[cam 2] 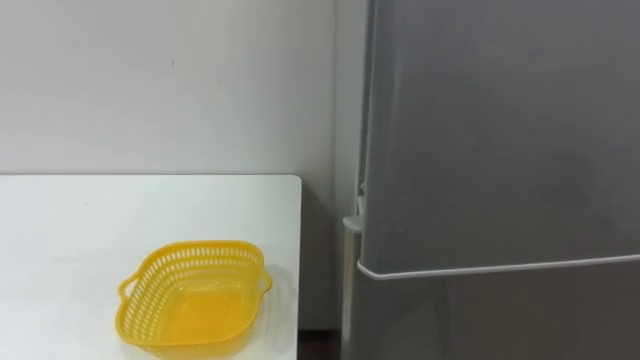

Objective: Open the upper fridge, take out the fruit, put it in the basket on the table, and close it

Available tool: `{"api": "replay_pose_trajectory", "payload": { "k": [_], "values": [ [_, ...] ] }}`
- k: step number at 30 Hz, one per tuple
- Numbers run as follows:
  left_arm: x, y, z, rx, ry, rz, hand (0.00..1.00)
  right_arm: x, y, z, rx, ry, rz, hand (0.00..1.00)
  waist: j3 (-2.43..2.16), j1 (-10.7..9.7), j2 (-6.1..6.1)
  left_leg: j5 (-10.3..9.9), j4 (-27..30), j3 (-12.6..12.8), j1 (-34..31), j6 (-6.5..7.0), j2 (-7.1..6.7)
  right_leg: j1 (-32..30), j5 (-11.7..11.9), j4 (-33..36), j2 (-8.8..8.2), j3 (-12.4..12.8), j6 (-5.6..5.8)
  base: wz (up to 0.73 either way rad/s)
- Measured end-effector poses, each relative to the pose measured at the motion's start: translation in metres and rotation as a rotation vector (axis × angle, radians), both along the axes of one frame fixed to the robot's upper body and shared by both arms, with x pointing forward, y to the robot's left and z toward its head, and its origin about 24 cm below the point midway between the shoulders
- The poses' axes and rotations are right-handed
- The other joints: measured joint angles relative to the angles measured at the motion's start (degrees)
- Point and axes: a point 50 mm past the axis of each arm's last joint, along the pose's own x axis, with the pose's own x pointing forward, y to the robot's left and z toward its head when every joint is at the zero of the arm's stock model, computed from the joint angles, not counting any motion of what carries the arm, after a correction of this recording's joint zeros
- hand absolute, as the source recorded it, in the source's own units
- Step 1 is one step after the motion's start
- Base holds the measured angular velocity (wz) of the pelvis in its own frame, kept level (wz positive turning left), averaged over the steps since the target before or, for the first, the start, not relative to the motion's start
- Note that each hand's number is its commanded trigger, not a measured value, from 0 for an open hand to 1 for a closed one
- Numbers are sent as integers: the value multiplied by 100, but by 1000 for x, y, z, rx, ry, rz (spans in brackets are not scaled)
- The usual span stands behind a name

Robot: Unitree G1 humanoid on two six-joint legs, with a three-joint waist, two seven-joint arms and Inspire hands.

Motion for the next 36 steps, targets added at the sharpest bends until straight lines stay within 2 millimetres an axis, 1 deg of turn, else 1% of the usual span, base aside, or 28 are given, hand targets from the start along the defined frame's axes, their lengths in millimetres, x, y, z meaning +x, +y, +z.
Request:
{"api": "replay_pose_trajectory", "payload": {
  "k": [1,3,4,5,6,8,9,14,16,17,19,20,21,22,24,27,30,33,36],
  "values": [
    [2,0,13,51,-47,-9,0,0,0,0,1,-1,0,0,1,7,3,0,1,1,1,0,-2,12,0,0,-3,-9,0,0],
    [5,-3,58,256,-186,-40,0,-3,0,0,5,-2,0,0,4,5,28,0,2,7,16,0,-10,41,0,-11,-7,-7,0,0],
    [5,-5,66,295,-216,-47,0,-3,0,0,5,-1,-6,0,5,1,32,0,2,9,19,0,-11,44,0,-10,-9,-13,1,0],
    [6,-6,78,349,-261,-53,0,-6,-1,0,5,3,-14,0,15,-2,44,0,-2,6,54,1,-11,76,-1,-10,-10,-46,1,4],
    [5,-8,85,372,-288,-65,0,-6,-1,0,5,1,-19,0,23,-30,59,0,-1,-2,85,1,-9,121,-1,-13,-10,-71,2,7],
    [4,-11,93,388,-328,-93,0,-8,-1,-1,7,4,-29,0,25,-102,53,0,-1,-11,87,1,-8,135,-3,-14,-10,-107,4,10],
    [3,-14,98,402,-352,-115,0,-7,-1,-1,7,4,-29,0,26,-106,53,0,-2,-10,85,1,-6,129,-3,-11,-7,-103,4,4],
    [4,-22,110,444,-416,-211,0,-6,-1,-1,8,-3,-24,0,13,-134,74,-1,-8,6,63,2,-4,74,-2,16,-6,-70,3,-3],
    [9,-27,114,452,-444,-257,0,-6,0,-1,17,-2,-23,0,3,-146,81,-1,20,-26,20,2,-8,59,-1,15,-8,-80,3,2],
    [10,-32,119,464,-468,-293,0,-6,0,-1,26,-3,-20,0,-21,-158,77,-1,44,-33,-17,3,-9,37,-1,14,-9,-86,3,0],
    [8,-40,127,487,-511,-352,0,-7,0,-1,33,-2,-21,0,-26,-201,88,-1,48,-34,-18,3,-9,38,-1,13,-8,-86,3,0],
    [8,-44,130,500,-533,-385,0,-7,0,-1,35,-2,-22,0,-39,-255,109,-1,54,-33,-9,2,-9,44,-1,13,-9,-87,3,0],
    [8,-47,133,501,-551,-415,0,-8,-1,-1,34,-3,-28,0,-48,-351,129,0,74,-21,9,1,-15,51,-1,10,-15,-86,3,0],
    [10,-49,134,497,-561,-437,0,-8,-1,-1,33,-5,-32,0,-43,-364,145,0,88,-21,10,1,-17,59,-1,9,-18,-87,3,0],
    [16,-59,145,512,-616,-542,0,-6,-3,0,30,-7,-37,0,-26,-434,195,0,88,-18,2,1,-18,54,-1,3,-21,-86,3,0],
    [17,-71,156,515,-696,-655,0,-5,-4,0,30,-7,-36,0,-12,-521,236,0,82,12,-3,1,-12,34,-1,3,-17,-57,3,-6],
    [17,-79,161,515,-738,-760,0,-7,-6,0,29,6,-38,0,-13,-603,266,0,81,27,-2,1,-7,11,-1,5,-9,26,3,-8],
    [17,-82,162,506,-752,-836,0,-10,-8,0,27,25,-41,0,-23,-602,285,0,78,43,-12,1,-8,-27,-1,19,-4,81,3,-9],
    [18,-84,162,498,-760,-899,0,-15,-8,0,29,59,-36,0,-16,-611,272,0,79,46,-11,1,-7,-35,-1,24,-4,85,3,0]
  ]
}}
